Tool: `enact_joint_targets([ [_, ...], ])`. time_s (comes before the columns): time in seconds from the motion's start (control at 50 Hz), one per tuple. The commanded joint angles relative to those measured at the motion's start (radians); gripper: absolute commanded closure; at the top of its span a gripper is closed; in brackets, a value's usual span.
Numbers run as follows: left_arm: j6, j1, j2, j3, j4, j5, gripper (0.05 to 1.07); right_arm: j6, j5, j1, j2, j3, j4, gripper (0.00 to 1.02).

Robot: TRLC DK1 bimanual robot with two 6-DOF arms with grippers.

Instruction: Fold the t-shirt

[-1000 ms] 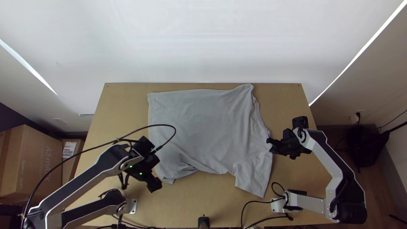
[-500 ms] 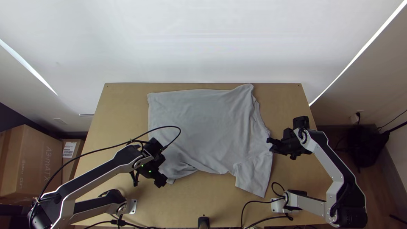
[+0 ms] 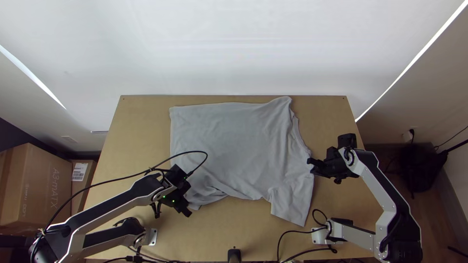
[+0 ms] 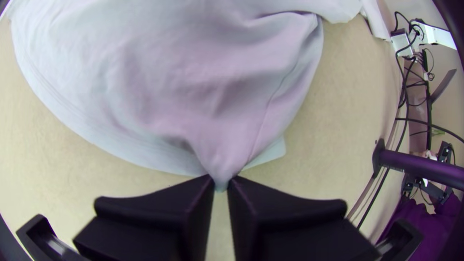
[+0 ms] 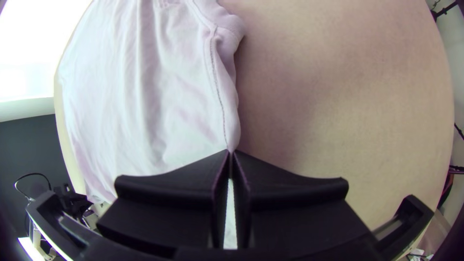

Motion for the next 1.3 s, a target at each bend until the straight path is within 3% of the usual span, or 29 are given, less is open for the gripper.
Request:
enact_joint_targets([
  [0.0, 0.012, 0.021, -0.012, -0.018, 0.01, -0.005, 1.05, 0.015, -0.005, -0.006, -0.041, -0.005, -0.008, 1.0],
  [0.16, 0.017, 0.086, -0.059, -0.011, 0.008, -0.011, 1.05, 0.013, -0.005, -0.007, -0.056, -0.005, -0.008, 1.0],
  [0.5, 0.058, 0.354, -0.182, 0.121, 0.042, -0.051, 1.05, -0.01, 0.01, -0.018, -0.125, 0.01, -0.008, 1.0],
  [0.64, 0.155, 0.426, -0.22, 0.134, 0.122, -0.135, 1.04, -0.045, 0.091, -0.052, -0.147, 0.033, 0.021, 1.0],
  [0.78, 0.175, 0.507, -0.231, 0.17, 0.148, -0.152, 1.05, -0.087, 0.099, -0.127, -0.142, 0.056, 0.049, 1.0],
  [0.88, 0.144, 0.543, -0.227, 0.229, 0.145, -0.152, 1.05, -0.096, 0.099, -0.105, -0.142, 0.127, 0.051, 1.0],
  [1.02, 0.077, 0.583, -0.234, 0.308, 0.175, -0.152, 1.05, -0.059, 0.097, -0.041, -0.127, 0.277, 0.061, 1.0],
  [1.28, 0.051, 0.658, -0.245, 0.423, 0.378, -0.153, 1.05, -0.011, 0.097, 0.03, -0.049, 0.532, 0.118, 1.0],
])
